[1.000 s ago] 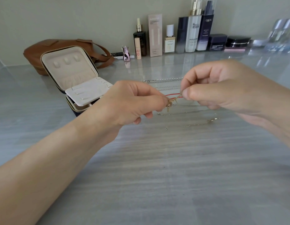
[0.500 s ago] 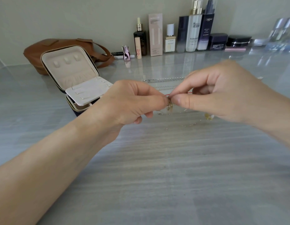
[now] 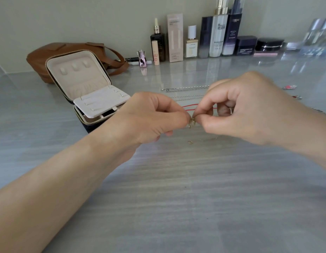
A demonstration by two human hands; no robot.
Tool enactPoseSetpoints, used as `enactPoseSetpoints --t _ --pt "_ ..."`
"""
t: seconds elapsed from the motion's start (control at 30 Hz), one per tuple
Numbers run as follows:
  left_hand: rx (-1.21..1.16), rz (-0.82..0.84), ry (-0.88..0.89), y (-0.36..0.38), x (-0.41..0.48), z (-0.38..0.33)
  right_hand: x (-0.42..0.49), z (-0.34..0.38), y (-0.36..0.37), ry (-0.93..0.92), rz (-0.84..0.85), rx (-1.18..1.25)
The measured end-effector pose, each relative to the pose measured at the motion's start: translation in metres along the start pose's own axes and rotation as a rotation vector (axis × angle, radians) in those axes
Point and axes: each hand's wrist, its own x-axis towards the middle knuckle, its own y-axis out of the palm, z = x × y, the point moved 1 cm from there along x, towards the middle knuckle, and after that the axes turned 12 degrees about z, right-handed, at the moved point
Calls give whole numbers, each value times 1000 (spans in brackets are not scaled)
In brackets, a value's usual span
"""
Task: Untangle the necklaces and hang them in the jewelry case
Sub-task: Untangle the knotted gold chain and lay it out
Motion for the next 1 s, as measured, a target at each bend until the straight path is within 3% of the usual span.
enactPoseSetpoints --t 0.4,0.67,1.0 --pt "63 -51 81 -1 0 0 -2 4 0 53 34 55" --pt "50 19 11 -1 0 0 -2 7 -5 63 51 199" --pt "-31 -1 -14 -2 0 -1 -2 8 -4 109 103 140"
